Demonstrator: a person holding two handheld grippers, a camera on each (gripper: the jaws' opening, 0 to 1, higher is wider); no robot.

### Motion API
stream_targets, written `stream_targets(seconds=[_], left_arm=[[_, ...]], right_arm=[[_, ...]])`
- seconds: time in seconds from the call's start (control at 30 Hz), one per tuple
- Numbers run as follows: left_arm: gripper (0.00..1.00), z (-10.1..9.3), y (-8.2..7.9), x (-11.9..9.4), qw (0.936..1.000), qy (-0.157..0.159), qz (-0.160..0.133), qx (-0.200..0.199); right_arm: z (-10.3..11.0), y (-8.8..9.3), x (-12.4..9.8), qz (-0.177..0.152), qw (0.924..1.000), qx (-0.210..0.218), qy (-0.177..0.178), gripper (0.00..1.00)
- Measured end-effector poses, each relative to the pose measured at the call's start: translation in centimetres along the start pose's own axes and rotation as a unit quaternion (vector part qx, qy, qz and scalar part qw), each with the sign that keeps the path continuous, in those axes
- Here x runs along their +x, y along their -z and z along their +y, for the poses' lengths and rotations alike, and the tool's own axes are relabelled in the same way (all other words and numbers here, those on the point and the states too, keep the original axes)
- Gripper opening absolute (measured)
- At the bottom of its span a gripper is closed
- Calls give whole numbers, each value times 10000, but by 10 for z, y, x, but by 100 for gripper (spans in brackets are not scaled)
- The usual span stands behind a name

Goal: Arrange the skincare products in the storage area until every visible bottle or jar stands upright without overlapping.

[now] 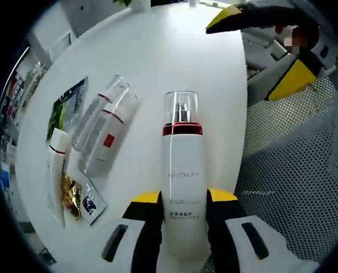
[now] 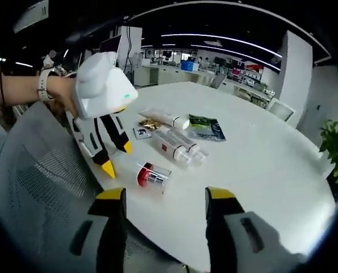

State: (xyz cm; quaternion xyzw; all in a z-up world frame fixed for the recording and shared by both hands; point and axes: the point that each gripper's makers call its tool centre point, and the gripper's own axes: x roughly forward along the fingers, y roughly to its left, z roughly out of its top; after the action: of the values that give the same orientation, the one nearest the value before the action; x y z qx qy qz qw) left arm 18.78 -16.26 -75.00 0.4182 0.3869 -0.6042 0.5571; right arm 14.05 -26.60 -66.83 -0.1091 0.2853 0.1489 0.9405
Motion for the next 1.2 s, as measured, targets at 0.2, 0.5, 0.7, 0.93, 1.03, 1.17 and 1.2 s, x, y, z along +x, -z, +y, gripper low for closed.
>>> stream_targets(seconds=[0.2, 0.5, 0.7, 0.93, 1.03, 1.17, 1.2], left_arm=[[27, 1, -5, 1, 9991, -108, -336, -237], [26, 6, -10, 2, 9915, -67, -712, -1089], [25, 10, -14, -2, 9686, 379, -1314, -2078], [25, 13, -15, -5, 9430, 708, -1697, -2775], [25, 14, -15, -6, 9328, 836, -1813, -3001], [25, 16, -15, -7, 9187, 1018, -1926, -3293], [25, 16, -15, -7, 9134, 1085, -1963, -3398]], right_arm=[[-8, -2, -4, -41, 9997, -229, 19, 44], [-17, -11, -3, -236, 9986, 465, -115, 40], [-11, -9, 19, -228, 9814, 1707, -847, 46], [7, -4, 46, -163, 9466, 2804, -1581, 51], [7, -2, 55, -121, 9365, 3096, -1639, 53], [6, 1, 65, 65, 9314, 3217, -1703, 53], [6, -2, 68, 22, 9227, 3439, -1743, 53]])
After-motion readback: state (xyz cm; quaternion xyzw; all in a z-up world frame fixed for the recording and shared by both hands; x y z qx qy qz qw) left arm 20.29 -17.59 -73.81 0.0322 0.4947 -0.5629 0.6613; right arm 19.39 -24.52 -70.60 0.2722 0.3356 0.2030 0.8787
